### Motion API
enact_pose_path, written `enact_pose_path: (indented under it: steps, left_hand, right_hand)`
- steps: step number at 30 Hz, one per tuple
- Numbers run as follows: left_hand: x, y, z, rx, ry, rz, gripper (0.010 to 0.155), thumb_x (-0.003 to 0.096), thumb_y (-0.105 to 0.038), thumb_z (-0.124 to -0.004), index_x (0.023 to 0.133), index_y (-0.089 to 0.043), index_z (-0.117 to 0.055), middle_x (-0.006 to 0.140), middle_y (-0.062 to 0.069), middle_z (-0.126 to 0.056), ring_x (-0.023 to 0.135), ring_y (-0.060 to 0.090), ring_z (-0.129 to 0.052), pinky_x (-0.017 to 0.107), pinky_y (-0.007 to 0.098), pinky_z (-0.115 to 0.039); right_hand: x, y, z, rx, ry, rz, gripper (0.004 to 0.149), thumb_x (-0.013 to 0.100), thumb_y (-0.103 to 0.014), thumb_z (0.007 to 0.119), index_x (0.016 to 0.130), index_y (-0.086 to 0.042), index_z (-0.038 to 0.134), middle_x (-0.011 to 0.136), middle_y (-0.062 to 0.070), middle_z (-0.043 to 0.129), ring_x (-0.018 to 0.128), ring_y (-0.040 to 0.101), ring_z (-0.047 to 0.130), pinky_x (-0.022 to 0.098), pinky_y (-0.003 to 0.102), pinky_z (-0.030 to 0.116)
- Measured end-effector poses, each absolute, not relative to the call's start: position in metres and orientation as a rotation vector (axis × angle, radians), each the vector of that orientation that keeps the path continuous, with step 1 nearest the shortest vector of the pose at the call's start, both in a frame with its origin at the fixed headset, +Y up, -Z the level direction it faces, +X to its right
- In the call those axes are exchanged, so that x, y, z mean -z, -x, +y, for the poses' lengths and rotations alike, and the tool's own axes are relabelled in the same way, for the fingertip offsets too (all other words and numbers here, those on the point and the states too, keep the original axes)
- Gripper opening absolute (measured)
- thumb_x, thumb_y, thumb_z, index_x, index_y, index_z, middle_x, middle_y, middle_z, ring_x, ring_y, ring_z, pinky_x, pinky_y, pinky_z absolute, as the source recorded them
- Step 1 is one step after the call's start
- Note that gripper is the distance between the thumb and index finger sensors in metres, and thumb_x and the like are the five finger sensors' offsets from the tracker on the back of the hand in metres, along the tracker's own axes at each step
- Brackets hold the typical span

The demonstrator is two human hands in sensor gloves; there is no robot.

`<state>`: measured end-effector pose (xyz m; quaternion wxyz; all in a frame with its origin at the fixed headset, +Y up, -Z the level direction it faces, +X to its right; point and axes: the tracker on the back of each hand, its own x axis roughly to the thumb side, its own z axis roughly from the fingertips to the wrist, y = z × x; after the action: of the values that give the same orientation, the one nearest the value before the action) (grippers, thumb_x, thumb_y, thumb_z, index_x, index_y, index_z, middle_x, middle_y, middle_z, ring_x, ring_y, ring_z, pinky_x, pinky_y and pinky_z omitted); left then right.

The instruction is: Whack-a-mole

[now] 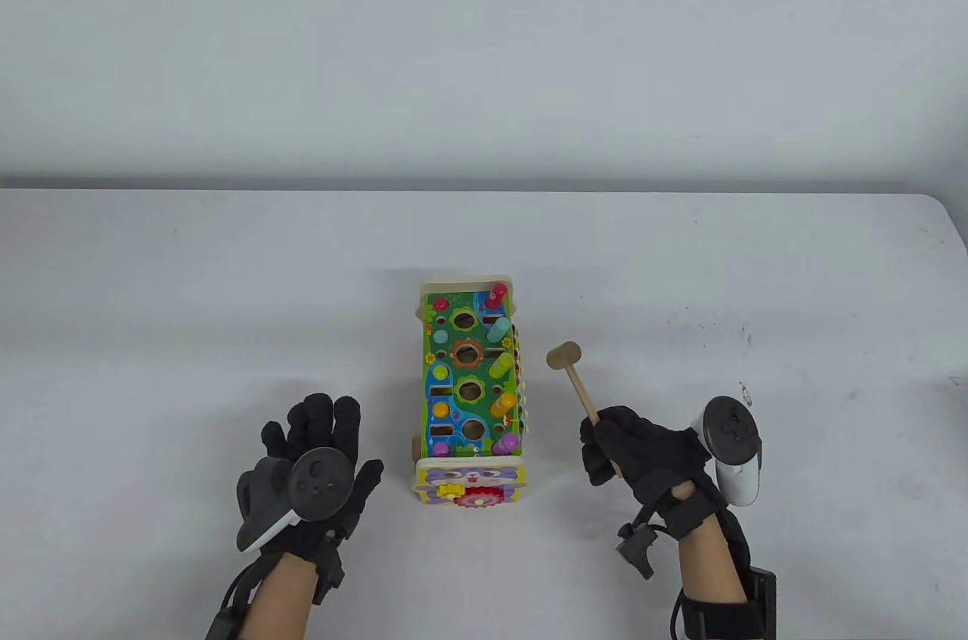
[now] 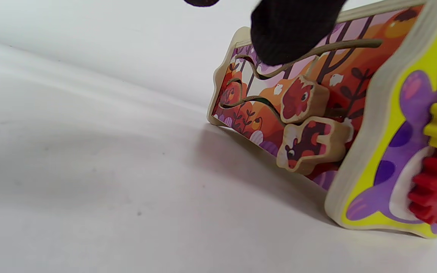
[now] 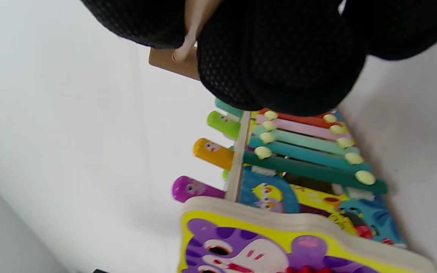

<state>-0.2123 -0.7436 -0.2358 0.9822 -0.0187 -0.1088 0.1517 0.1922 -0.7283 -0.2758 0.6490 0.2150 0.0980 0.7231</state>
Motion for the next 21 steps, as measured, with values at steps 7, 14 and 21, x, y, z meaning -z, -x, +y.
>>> enact_pose_path:
  steps: [7, 14, 21]
  left_hand:
    - [0.237, 0.214, -0.744, -0.319, 0.042, -0.217, 0.083, 0.0560, -0.041, -0.067, 0.113, -0.004, -0.018, 0.111, 0.038, -0.015, 0.102, 0.069, -0.023, 0.060, 0.083, -0.013]
    - [0.237, 0.214, -0.745, -0.329, 0.041, -0.219, 0.083, 0.0561, -0.041, -0.066, 0.112, -0.004, -0.018, 0.111, 0.038, -0.015, 0.102, 0.068, -0.023, 0.060, 0.083, -0.013]
    - [0.237, 0.214, -0.745, -0.337, 0.045, -0.221, 0.083, 0.0560, -0.041, -0.066, 0.112, -0.004, -0.018, 0.111, 0.038, -0.016, 0.102, 0.069, -0.024, 0.060, 0.083, -0.013]
  right_hand:
    - [0.273, -0.197, -0.718, -1.457, -0.568, 0.202, 0.045, 0.057, -0.029, 0.067, 0.080, 0.008, 0.079, 0.056, 0.019, 0.090, 0.035, 0.032, 0.093, 0.039, 0.058, 0.072]
    - [0.271, -0.196, -0.714, -1.398, -0.644, 0.252, 0.045, 0.056, -0.030, 0.069, 0.079, 0.007, 0.082, 0.053, 0.017, 0.093, 0.032, 0.030, 0.095, 0.038, 0.056, 0.074]
    - [0.271, -0.190, -0.717, -1.454, -0.673, 0.349, 0.046, 0.056, -0.030, 0.070, 0.077, 0.008, 0.084, 0.049, 0.015, 0.094, 0.028, 0.028, 0.095, 0.036, 0.055, 0.075]
